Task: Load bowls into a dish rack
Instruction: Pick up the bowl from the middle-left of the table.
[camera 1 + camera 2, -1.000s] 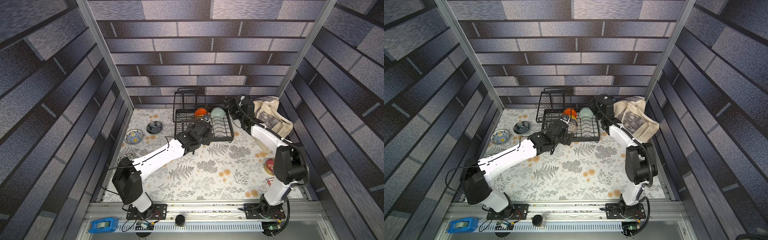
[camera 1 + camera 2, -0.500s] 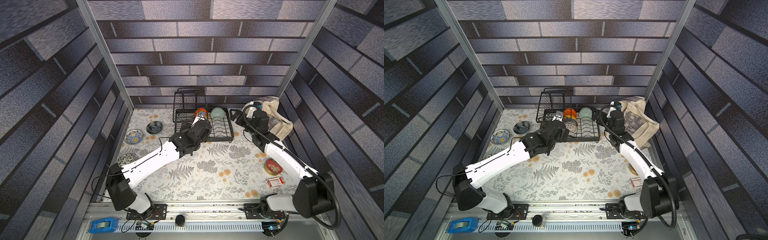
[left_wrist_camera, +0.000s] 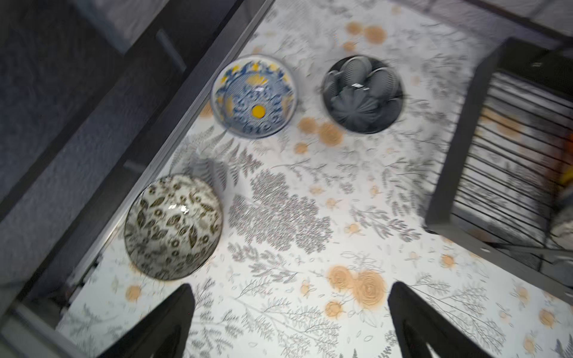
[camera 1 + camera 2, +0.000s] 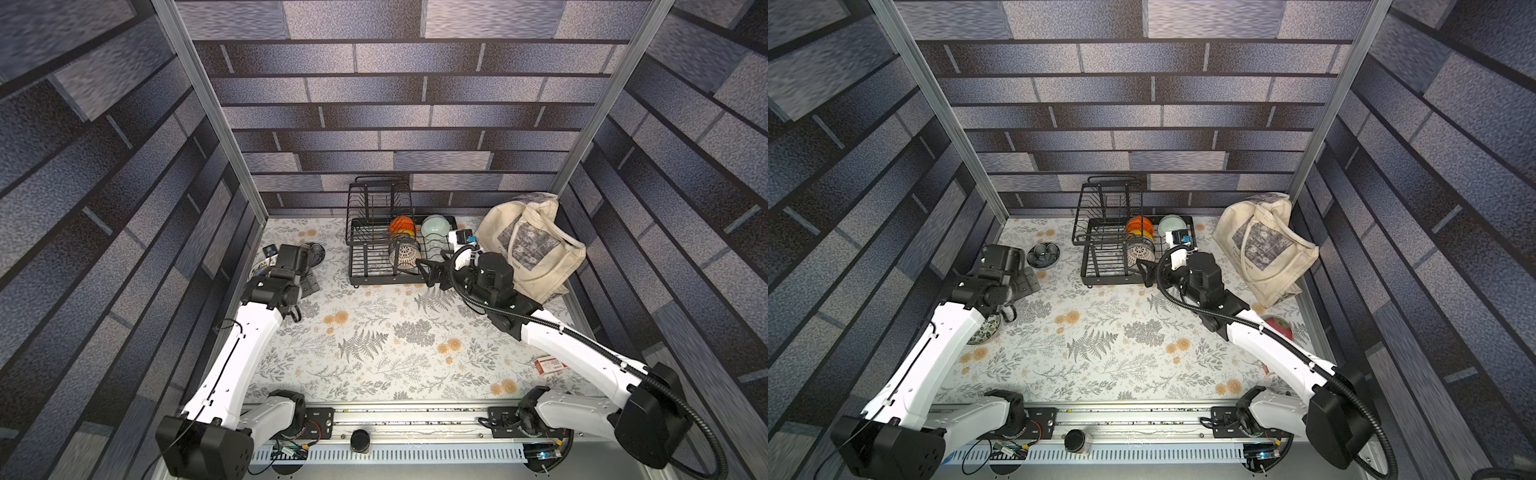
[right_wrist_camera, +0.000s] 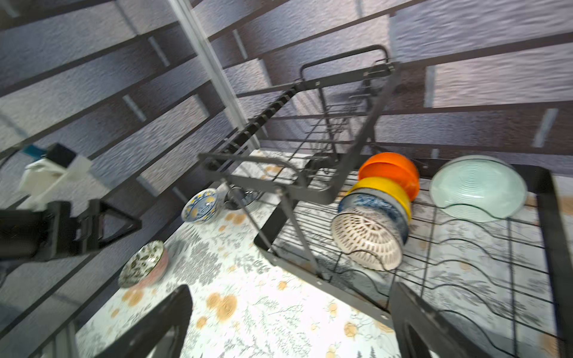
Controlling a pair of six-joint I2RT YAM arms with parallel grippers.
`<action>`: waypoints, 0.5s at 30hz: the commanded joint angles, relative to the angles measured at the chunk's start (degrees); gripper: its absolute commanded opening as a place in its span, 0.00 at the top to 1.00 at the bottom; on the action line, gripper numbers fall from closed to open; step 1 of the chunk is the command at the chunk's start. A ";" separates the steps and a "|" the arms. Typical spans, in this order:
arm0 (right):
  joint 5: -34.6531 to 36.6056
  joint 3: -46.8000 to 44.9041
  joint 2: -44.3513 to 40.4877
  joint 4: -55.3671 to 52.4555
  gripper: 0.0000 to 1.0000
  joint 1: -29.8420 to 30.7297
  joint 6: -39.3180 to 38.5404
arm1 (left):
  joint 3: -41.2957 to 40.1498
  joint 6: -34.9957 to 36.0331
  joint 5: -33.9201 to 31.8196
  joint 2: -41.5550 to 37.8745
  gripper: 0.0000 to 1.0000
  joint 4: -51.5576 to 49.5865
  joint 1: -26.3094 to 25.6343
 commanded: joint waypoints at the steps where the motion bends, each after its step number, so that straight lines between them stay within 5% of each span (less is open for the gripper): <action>1: 1.18 -2.10 1.73 2.60 0.00 4.13 -6.80 | -4.01 -0.29 12.78 -1.52 0.00 -1.95 10.01; 7: -0.62 -3.22 6.11 5.93 0.00 8.92 -9.99 | -9.20 2.18 18.07 2.36 0.04 1.64 23.20; 15: -2.06 -4.66 10.82 9.88 0.00 12.20 -9.35 | -10.37 3.06 18.52 10.13 0.16 7.92 22.95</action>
